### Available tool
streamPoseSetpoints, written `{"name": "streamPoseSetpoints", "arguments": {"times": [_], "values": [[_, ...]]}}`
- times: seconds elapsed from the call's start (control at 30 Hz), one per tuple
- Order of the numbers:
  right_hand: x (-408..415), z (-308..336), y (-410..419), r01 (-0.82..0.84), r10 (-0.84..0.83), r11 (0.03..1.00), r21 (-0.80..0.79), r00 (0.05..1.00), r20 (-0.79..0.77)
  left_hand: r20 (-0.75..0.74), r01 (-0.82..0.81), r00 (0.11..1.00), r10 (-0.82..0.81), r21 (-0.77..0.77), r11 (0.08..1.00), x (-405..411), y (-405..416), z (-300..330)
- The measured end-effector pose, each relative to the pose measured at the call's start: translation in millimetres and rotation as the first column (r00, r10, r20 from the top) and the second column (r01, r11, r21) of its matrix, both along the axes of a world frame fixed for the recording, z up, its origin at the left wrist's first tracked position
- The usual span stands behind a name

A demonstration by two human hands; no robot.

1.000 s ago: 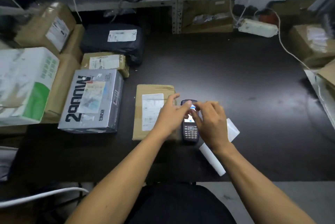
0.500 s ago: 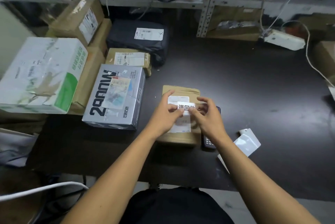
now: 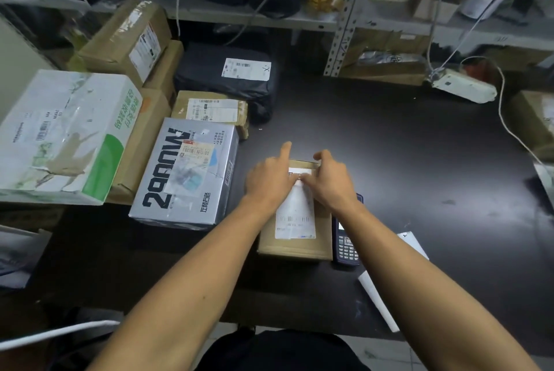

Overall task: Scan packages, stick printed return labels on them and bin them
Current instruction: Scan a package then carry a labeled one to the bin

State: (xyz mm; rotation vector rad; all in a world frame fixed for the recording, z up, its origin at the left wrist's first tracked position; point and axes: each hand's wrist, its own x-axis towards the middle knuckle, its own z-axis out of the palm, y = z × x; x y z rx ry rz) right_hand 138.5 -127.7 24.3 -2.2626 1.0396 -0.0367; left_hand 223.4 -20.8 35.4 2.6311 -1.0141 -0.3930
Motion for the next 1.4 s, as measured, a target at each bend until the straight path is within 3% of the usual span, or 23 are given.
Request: {"name": "streamPoseSetpoints", "arguments": {"times": [0.1,0.2,0.4,0.63,0.93,1.17,1.4], "values": [[-9.2,-0.9,-5.5,0.092,-0.090,0.994,-0.051,0.995,0.042,-0.011,-0.039,0.999,0.038,-0.112,0.993,3.2,12.8,-9.5],[-11.5,-2.6,-0.6,0.093,-0.093,0.996,0.003,0.994,0.061,-0.091,-0.136,0.989,0.119,-0.213,0.967,1.6,16.6,-22.1],[-30.5,-1.9,8.1,0.200,-0.207,0.976,0.086,0.974,0.090,-0.414,-0.190,0.908,0.060,-0.281,0.941,-6.4,31.0,-29.2],[-71.9,-2.0,46.1,0.104,-0.116,0.955,0.277,0.993,0.027,-0.546,-0.187,0.838,0.029,-0.236,0.954,-21.8,57.2,-32.2],[-100.2,-3.4,77.4,0.032,-0.068,0.972,0.234,0.987,0.147,-0.540,-0.191,0.841,-0.026,-0.341,0.921,-45.0,94.2,-33.1],[-145.6,8.1,97.5,-0.118,0.073,0.969,0.216,0.976,0.206,-0.558,-0.313,0.827,0.072,-0.349,0.884,-112.1,138.4,-24.0],[-204.2,0.3,151.9,-0.325,0.262,0.899,0.294,0.936,0.235,-0.543,-0.489,0.798,0.262,-0.329,0.808,-199.0,215.6,-23.6]]}}
